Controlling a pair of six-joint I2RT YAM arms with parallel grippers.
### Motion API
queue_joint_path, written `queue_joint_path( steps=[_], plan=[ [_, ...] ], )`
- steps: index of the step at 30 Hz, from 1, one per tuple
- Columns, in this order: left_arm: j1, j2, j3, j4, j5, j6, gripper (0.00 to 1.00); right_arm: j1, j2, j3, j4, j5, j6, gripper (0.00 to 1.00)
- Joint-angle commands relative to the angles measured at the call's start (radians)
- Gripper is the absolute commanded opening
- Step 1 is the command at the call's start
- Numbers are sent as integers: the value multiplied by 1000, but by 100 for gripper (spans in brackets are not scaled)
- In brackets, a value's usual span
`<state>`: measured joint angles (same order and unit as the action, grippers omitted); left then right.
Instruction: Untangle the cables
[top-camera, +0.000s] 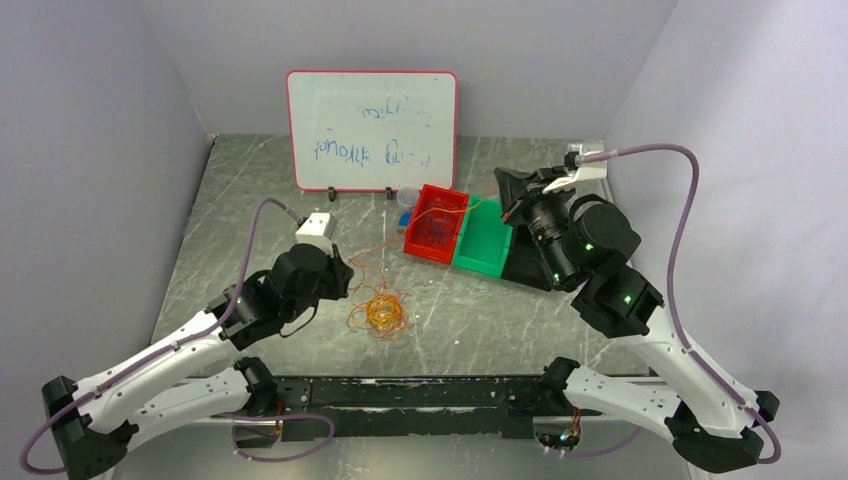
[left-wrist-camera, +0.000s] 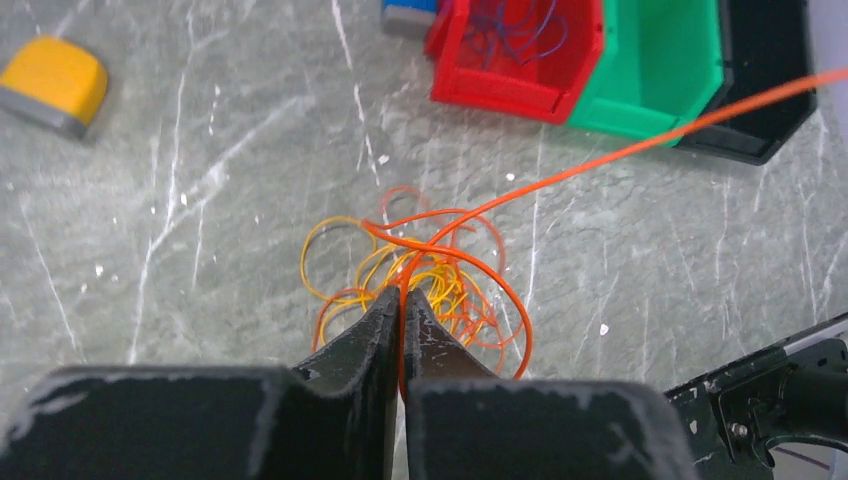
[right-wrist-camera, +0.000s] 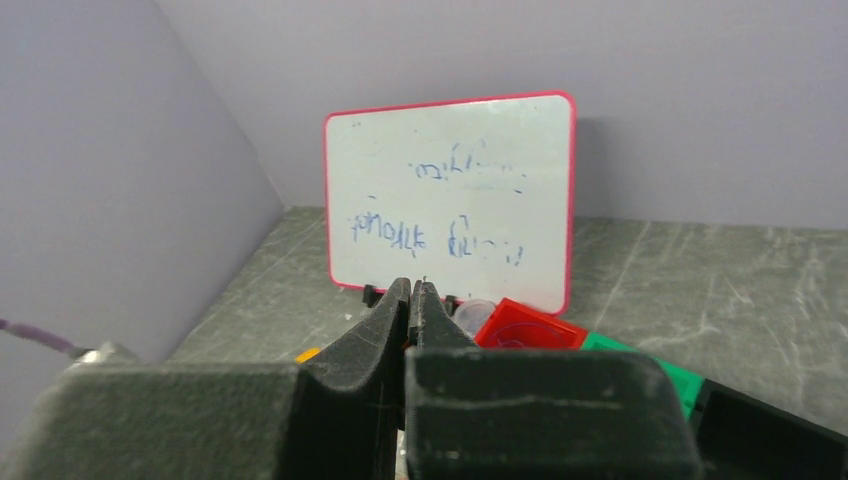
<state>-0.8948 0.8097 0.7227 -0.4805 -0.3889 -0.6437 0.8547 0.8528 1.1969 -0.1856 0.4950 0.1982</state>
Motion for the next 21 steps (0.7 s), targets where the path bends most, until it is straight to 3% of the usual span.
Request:
queue_joint_path(
  steps=[1,5,9,12,16,21],
  plan=[
    [-6,3,89,-1,57,155,7,0,0,-17,-60,107,8,0],
    [-6,33,190,-10,120,277,7,0,31,-55,-114,93,42,3],
    [-6,72,302,-26,173,398,7,0,68,-88,-169,29,87,29],
    [-6,123,404,-73,194,470,7,0,68,-117,-159,-24,93,42],
    [-6,180,477,-122,181,538,7,1,52,-129,-126,-108,49,52],
    [-6,221,504,-147,185,589,7,1,9,-173,-25,-335,-40,60]
  ],
)
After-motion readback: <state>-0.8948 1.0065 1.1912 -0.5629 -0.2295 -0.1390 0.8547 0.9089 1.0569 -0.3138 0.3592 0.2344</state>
